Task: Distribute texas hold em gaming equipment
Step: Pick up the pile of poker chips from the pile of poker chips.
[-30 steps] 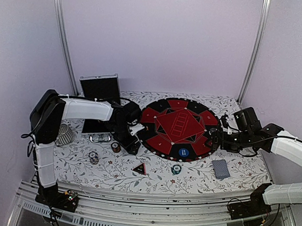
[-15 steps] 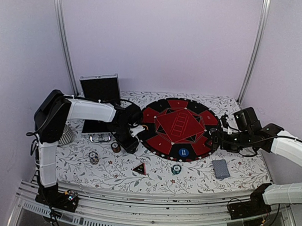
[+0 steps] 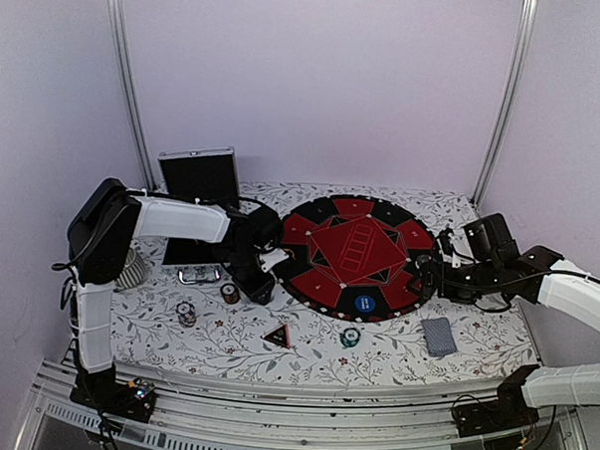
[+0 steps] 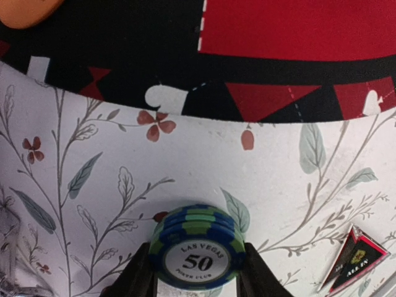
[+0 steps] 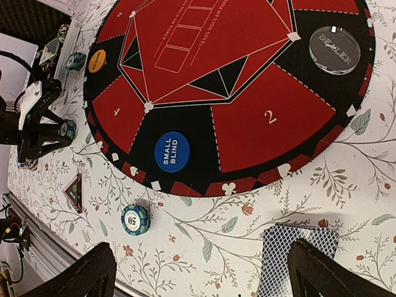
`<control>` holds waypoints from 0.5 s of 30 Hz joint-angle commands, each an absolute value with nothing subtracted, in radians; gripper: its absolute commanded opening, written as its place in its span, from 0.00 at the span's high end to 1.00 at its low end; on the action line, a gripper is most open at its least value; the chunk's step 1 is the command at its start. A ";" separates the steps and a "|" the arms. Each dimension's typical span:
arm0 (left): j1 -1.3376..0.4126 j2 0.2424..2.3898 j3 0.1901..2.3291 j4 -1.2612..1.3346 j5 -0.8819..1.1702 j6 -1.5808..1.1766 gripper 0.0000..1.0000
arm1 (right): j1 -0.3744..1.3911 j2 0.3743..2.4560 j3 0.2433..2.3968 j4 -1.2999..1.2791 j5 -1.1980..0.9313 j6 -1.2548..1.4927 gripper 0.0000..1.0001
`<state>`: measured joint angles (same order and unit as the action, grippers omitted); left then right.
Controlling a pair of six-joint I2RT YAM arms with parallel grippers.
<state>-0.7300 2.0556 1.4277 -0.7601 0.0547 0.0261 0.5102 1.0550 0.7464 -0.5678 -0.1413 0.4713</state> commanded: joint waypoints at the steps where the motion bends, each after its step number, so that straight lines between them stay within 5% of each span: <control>1: -0.735 2.029 1.427 -0.750 0.063 0.017 1.00 | 0.508 1.035 0.739 -0.561 -0.141 0.471 0.01; 15: -0.900 1.921 1.564 -0.842 0.080 0.013 1.00 | 0.509 1.039 0.751 -0.561 -0.146 0.471 0.01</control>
<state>-0.8196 1.9526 1.5063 -0.8093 0.0414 0.0109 0.5102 1.0534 0.7464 -0.5678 -0.1417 0.4709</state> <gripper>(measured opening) 0.394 0.988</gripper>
